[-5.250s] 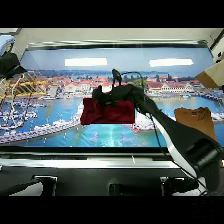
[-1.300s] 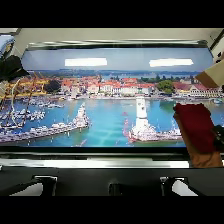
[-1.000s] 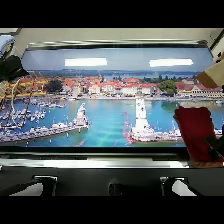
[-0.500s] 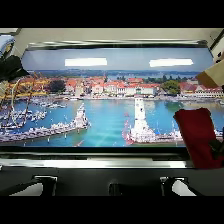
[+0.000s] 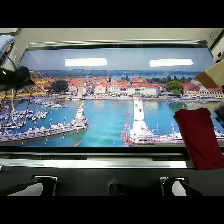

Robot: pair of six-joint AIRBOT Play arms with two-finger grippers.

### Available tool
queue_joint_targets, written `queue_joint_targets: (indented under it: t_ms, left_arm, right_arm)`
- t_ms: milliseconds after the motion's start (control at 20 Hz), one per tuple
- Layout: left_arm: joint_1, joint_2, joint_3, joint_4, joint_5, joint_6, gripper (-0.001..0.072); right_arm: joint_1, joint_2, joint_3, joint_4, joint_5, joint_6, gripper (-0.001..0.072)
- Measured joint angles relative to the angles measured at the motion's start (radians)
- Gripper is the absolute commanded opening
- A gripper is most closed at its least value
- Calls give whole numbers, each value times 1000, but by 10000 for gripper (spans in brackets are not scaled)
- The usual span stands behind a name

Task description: Fold the clothes and pants, and hang the long-sleeved shirts on hangers.

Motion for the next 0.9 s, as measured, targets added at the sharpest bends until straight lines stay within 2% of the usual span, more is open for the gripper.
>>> queue_joint_targets:
  t_ms: [100, 250, 400, 600, 900]
  left_arm:
    - [-8, 13, -116, 43, 20, 20, 19]
    - [-22, 34, -269, 86, 72, 71, 20]
    - [-28, 41, -359, 106, 95, 102, 20]
    - [-31, 42, -401, 115, 105, 118, 20]
    - [-31, 42, -414, 122, 108, 124, 20]
  right_arm:
    - [138, -19, 10, 89, 4, -81, 28]
    - [377, -90, 16, 150, -64, -190, 29]
    - [554, -147, 18, 157, -104, -245, 30]
    - [652, -175, 19, 153, -126, -270, 31]
    - [682, -184, 19, 153, -153, -281, 31]
